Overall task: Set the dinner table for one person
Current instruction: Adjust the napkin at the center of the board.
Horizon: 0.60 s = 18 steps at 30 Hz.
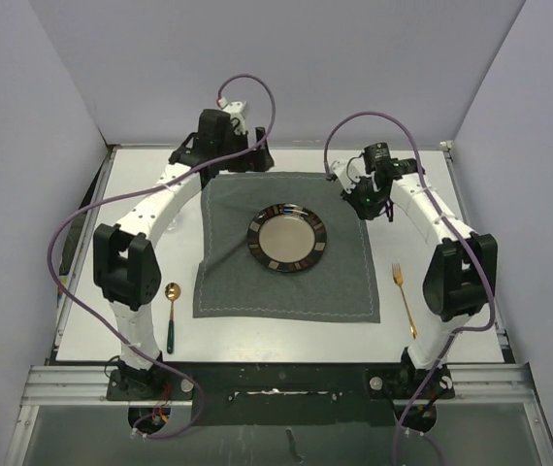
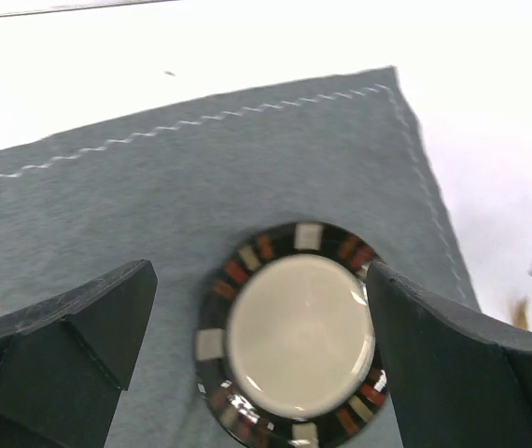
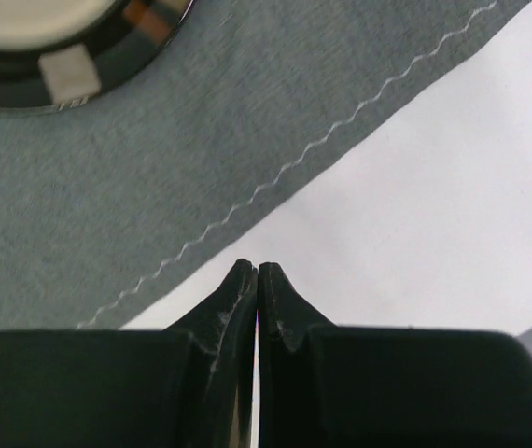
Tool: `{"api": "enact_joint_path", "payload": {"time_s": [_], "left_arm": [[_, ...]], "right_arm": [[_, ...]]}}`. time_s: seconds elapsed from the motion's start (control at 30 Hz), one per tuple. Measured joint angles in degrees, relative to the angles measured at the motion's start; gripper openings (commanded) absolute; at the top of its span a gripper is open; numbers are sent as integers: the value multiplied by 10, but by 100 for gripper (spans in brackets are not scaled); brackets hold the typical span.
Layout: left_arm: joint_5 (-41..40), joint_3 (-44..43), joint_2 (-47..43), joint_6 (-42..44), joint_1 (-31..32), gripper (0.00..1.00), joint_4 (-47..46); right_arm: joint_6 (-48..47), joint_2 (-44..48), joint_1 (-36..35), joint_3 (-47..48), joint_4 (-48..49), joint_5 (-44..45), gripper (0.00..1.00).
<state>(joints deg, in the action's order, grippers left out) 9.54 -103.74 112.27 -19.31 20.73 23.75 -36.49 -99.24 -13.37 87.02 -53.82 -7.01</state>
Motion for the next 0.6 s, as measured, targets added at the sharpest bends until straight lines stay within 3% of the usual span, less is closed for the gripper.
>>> {"api": "enact_joint_path", "payload": {"time_s": [0.13,0.33,0.47,0.6], "left_arm": [[-3,35,-49,-9,47,98,5],[-64,317,-237,-84,94,97,19],[-114,461,-306,-134,119,78,32],[-146,529,-323,-172,164,57,33]], "right_arm": [[49,-96,11,76,13,-27,0],[145,-278,52,267,14,-107,0],[172,-338,68,351,7,-124,0],[174,-353,71,389,8,-127,0]]}}
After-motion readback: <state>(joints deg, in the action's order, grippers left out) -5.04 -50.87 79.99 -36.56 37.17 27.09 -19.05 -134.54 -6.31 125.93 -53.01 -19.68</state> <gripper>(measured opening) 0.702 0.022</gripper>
